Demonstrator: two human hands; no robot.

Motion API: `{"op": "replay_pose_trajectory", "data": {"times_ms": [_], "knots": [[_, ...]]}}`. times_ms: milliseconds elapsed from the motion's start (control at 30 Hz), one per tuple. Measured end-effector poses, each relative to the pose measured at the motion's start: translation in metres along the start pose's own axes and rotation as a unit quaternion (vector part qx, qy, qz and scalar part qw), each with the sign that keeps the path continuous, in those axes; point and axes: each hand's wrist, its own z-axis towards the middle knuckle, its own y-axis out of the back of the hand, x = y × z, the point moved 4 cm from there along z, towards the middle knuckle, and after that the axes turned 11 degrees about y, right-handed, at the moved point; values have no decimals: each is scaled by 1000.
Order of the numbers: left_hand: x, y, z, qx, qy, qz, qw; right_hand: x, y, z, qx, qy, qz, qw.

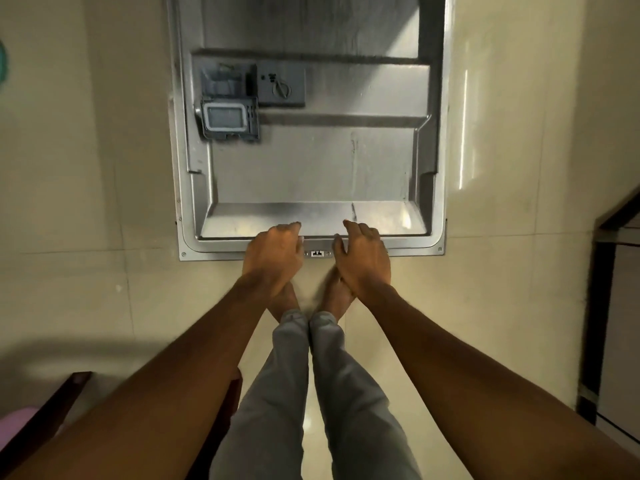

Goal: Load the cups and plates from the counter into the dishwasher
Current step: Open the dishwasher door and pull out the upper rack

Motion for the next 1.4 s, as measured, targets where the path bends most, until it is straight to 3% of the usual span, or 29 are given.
{"op": "replay_pose_trajectory", "data": {"times_ms": [267, 667, 1033, 1400], "knots": [[-29, 117, -32, -78, -36, 78, 993, 30, 126, -13, -34, 41, 5, 999], [-70, 256, -47, -188, -46, 49, 980, 83, 263, 13, -133, 126, 11, 983], [-102, 373, 33, -262, -86, 13, 961, 144, 342, 112, -250, 201, -14, 947], [-158, 505, 142, -380, -161, 35, 910, 202, 452, 242, -360, 243, -37, 900]]}}
